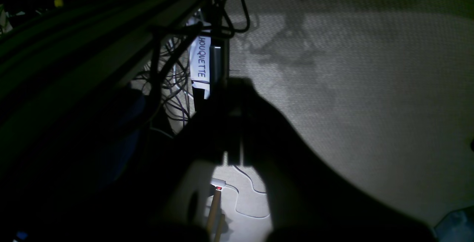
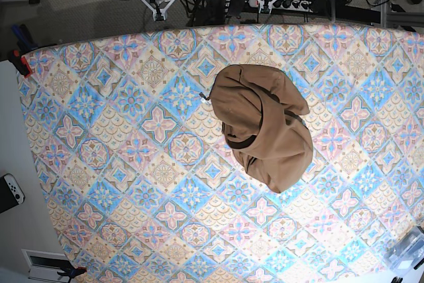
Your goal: Layout the t-shirt on the table in an organized manner, then fold the t-shirt properly
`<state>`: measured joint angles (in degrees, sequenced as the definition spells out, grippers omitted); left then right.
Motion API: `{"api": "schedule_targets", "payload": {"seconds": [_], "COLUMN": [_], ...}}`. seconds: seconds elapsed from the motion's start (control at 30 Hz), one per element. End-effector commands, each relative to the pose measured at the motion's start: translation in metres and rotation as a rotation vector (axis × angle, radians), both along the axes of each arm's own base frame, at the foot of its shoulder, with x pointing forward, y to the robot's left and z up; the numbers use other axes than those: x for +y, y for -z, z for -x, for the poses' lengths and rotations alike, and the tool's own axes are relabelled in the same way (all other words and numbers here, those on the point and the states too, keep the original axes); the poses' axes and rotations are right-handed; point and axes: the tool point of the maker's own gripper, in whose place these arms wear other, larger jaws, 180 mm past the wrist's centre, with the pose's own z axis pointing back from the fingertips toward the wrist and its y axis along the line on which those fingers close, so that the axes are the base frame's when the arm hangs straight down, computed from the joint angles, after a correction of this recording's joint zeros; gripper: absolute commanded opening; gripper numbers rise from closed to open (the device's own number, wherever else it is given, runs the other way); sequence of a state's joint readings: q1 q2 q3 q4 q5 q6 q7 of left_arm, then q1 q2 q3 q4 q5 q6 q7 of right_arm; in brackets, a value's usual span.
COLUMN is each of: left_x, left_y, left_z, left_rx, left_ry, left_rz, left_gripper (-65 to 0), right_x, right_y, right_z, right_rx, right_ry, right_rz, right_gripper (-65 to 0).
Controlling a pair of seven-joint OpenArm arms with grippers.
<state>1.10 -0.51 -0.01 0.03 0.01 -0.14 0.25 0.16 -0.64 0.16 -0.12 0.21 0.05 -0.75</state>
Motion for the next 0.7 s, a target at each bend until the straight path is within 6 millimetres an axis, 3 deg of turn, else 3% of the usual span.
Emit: {"api": "schedule_targets", "payload": {"seconds": [0.0,0.67], "left_x": [-0.0007,0.0085], "left_y": [-0.0001,0.0003], "left_z": [0.0001,-0.0019], "left_rx": [0.004,0.001], "left_ry": [0.005,0.005], "left_rz": [-0.001,-0.015], "left_gripper": [-64.7,-64.7], "right_x": [-0.0021,-0.0021], "right_y": [-0.0002,-0.0002], "right_z": [-0.0047,-0.005], "right_rx": [-0.012,-0.014], "right_ry": [0.005,0.005], "right_rz": [0.0,0.0], "right_gripper": [-64.7,-64.7]}}
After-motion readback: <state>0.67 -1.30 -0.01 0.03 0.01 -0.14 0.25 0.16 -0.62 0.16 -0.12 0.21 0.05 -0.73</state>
